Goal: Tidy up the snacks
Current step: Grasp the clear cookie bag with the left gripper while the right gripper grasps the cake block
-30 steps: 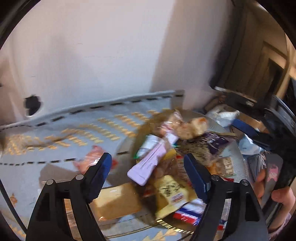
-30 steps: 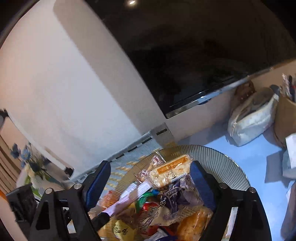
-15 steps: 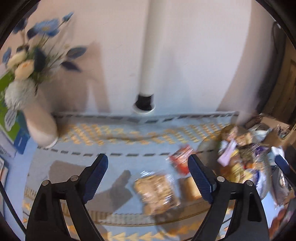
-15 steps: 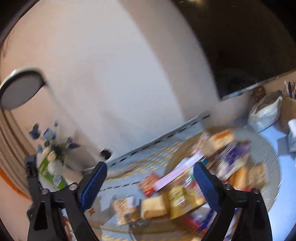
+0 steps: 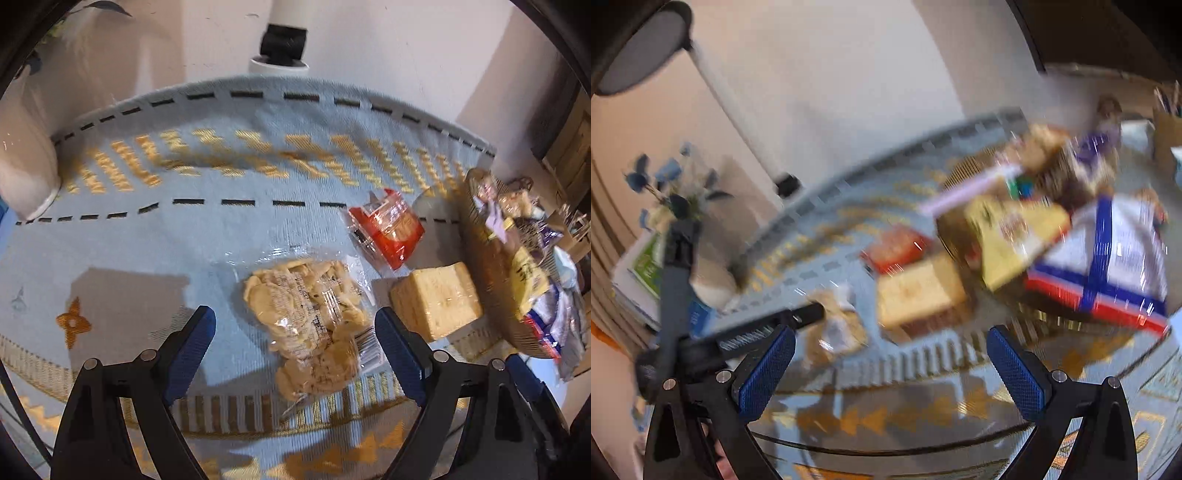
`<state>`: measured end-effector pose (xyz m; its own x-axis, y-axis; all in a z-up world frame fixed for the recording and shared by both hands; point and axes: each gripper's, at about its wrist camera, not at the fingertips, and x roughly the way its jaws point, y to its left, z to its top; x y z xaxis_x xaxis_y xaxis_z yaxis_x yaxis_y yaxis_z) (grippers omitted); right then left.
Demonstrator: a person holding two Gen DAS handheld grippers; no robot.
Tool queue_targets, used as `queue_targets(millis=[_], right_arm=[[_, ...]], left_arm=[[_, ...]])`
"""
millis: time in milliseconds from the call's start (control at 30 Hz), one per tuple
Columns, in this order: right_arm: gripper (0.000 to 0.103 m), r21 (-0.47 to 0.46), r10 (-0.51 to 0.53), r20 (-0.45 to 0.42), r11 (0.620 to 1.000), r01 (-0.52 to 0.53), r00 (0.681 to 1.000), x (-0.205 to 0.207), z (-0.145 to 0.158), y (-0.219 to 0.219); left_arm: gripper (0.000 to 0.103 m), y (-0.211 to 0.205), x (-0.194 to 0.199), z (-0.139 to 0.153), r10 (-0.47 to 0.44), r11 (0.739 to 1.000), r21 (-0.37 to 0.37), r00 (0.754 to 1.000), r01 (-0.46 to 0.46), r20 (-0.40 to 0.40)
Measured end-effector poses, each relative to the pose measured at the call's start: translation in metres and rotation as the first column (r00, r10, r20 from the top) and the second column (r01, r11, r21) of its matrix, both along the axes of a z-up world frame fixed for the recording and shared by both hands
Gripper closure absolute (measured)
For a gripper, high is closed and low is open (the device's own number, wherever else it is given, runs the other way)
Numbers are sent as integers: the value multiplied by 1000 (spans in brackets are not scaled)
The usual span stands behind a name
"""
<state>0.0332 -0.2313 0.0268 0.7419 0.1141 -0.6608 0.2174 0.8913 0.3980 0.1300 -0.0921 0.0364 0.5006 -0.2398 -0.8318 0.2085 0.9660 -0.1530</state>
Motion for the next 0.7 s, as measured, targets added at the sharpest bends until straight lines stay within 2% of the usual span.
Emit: queue_targets(millis=[100, 167, 233, 300, 367, 467, 533, 700], right_arm=[[0, -15, -44, -58, 999, 43, 997, 12, -19, -6], [0, -59, -74, -81, 996, 69, 994, 21, -26, -8], [0, -98, -69, -103, 993, 59, 992, 33, -32, -9], [0, -119, -47, -116, 992, 33, 992, 43, -35, -8], [0, -122, -50, -95, 992, 38, 994, 47, -34, -9], [0, -86, -65, -80, 995, 58, 995, 53, -35, -15], [0, -99, -63, -93, 994, 54, 994, 57, -35, -12], [0, -183, -66, -148, 982, 38, 987, 69, -36, 2]], left_arm=[[15, -3, -2, -8, -7, 1000, 15, 1000, 7, 21], [12, 2, -1, -12, -12, 1000, -14, 1000, 12, 29], [3, 8, 2, -16, -7, 999, -37, 999, 8, 31], [3, 16, 5, -19, 3, 997, -81, 999, -1, 32], [3, 20, 8, -17, 29, 996, -89, 1000, -28, 11], [4, 29, 8, -15, 64, 985, -159, 998, -64, -2], [3, 31, 7, -14, 40, 974, -223, 999, -41, -11], [3, 16, 4, -16, 41, 990, -134, 999, -37, 31]])
